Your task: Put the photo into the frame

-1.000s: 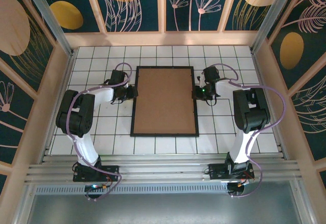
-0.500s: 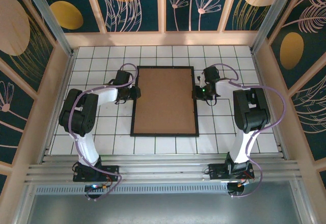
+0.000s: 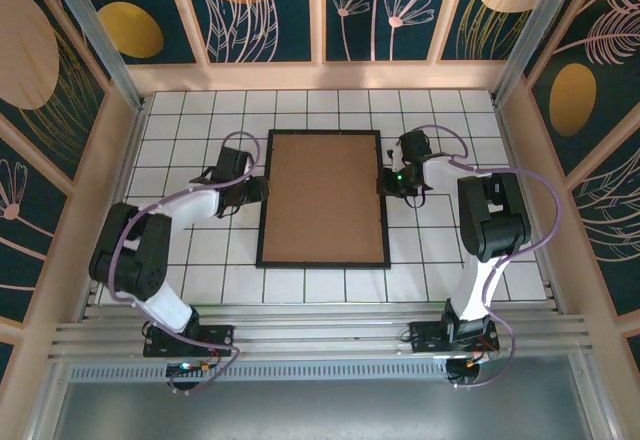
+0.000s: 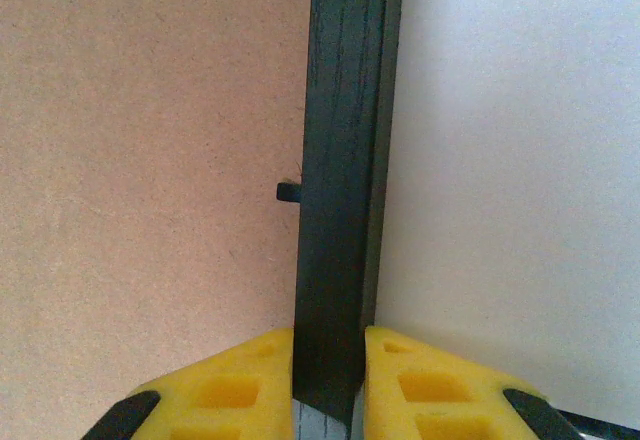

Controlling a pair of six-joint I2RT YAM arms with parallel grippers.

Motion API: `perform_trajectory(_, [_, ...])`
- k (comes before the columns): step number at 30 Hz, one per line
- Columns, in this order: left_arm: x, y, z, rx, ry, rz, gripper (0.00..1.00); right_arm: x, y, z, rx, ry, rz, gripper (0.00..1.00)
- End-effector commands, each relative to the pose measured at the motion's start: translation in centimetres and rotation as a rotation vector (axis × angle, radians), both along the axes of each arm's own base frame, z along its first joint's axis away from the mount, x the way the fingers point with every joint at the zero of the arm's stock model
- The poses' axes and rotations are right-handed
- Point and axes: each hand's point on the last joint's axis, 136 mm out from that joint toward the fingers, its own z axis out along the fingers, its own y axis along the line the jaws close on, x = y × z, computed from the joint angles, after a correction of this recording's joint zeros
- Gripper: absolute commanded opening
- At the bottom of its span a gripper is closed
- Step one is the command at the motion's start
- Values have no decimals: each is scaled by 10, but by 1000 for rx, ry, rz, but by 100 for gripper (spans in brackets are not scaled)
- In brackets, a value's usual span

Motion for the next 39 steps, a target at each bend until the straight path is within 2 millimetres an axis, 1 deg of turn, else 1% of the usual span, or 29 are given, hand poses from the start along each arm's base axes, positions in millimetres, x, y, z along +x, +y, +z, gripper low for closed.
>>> perform_trajectory(1, [-28,-1,-10,-54,68,-3,47,-13,-8,-9,-58,43,15,21])
perform_trajectory(5, [-61,-4,-28,-95,161,-38,43,-13,-7,-9,-57,42,15,21])
perform_trajectory(7, [-73,-4,-34,-101,193,-48,41,-13,-8,-9,-57,43,14,21])
perform_trajectory(9, [-79,-3,-34,-105,200,-49,39,-13,-8,-8,-59,39,13,21])
perform_trajectory(15, [-86,-4,-30,-109,215,-63,34,-14,-7,-11,-59,47,16,21])
perform_trajectory(21, [-99,-3,-27,-115,241,-75,34,-15,-8,-11,-63,47,14,21])
perform_trajectory(26, [-106,-7,-30,-127,268,-91,34,-15,-8,-10,-59,44,16,21])
perform_trajectory(39, [-107,-17,-44,-149,300,-113,35,-16,-6,-11,-55,48,18,21])
